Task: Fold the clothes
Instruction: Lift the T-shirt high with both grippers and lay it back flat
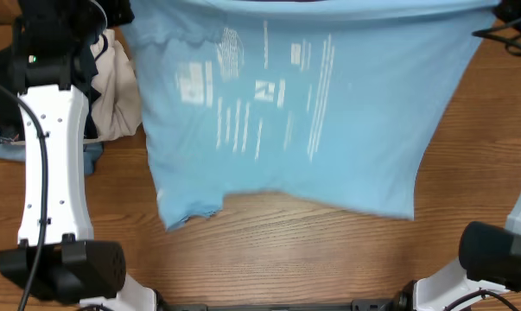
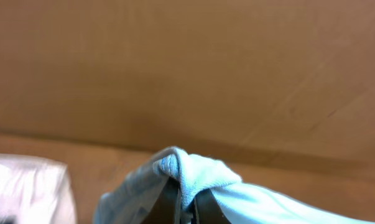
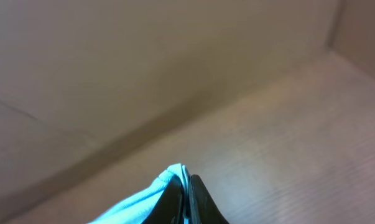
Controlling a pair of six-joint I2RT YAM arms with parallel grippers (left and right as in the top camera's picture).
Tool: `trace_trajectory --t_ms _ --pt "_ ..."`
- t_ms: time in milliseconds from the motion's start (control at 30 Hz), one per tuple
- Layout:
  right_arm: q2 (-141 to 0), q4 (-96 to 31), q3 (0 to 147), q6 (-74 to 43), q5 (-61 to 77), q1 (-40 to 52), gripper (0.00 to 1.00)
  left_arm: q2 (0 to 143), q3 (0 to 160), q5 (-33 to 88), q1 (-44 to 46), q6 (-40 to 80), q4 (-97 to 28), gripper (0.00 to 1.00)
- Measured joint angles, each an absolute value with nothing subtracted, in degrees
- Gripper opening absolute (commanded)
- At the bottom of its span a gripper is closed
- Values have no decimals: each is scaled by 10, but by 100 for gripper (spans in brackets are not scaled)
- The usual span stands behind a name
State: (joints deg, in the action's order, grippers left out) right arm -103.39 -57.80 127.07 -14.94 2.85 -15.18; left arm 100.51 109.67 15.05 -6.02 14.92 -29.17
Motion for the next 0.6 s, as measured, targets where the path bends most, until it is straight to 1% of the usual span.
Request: trace_trajectory --t_ms 133,267,433,600 --pt "-1030 -570 1324 -150 25 -131 4 1024 1223 163 -61 146 -305 4" --pt "-1018 -607 1391 -150 8 -131 4 1015 1374 166 -62 129 -358 4" --pt "-992 -694 1429 -148 -39 -131 4 980 1473 171 -62 101 -490 4" --pt "-999 -810 1421 -134 -61 -131 4 974 1479 174 -62 89 -707 4"
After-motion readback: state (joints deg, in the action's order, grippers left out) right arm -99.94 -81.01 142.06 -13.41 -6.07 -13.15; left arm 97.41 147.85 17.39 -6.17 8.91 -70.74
